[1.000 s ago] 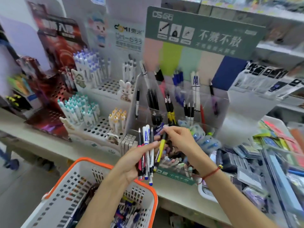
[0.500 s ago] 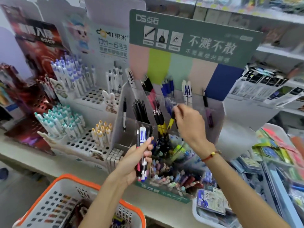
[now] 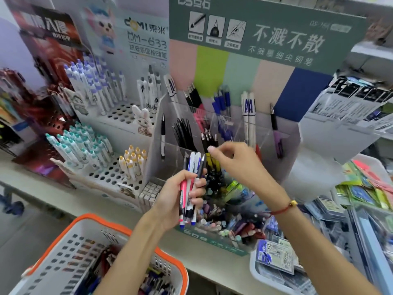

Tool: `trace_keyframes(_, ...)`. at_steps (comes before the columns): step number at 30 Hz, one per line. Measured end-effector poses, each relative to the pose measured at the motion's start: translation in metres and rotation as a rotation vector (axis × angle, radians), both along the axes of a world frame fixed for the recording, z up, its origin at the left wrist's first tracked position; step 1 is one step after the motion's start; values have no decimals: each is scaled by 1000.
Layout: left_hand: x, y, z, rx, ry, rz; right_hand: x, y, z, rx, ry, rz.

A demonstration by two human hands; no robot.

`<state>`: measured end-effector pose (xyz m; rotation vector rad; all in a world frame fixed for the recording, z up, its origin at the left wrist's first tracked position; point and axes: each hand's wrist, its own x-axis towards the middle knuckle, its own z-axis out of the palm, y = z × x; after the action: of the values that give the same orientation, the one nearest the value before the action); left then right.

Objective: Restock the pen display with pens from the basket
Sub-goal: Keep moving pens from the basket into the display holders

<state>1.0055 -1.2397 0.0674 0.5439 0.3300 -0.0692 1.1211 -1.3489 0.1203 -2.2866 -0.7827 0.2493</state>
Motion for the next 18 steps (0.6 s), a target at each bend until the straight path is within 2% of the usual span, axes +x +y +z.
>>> trace_keyframes(2, -1, -2, 4, 24, -16, -22, -4, -4, -4, 4, 264, 63)
trace_keyframes(3, -2, -3, 6, 77, -4, -39, -4, -6, -7, 30, 332, 67)
trace_keyframes(6, -4, -6, 10, 255, 43, -26, -1, -12, -16, 127, 323, 33)
trace_keyframes(12, -4, -17, 19, 390, 12, -86, -4, -20, -15, 134, 328, 70)
trace_keyframes(18, -1, -21, 24, 285, -30, -43, -2, -35, -2, 319, 382, -39)
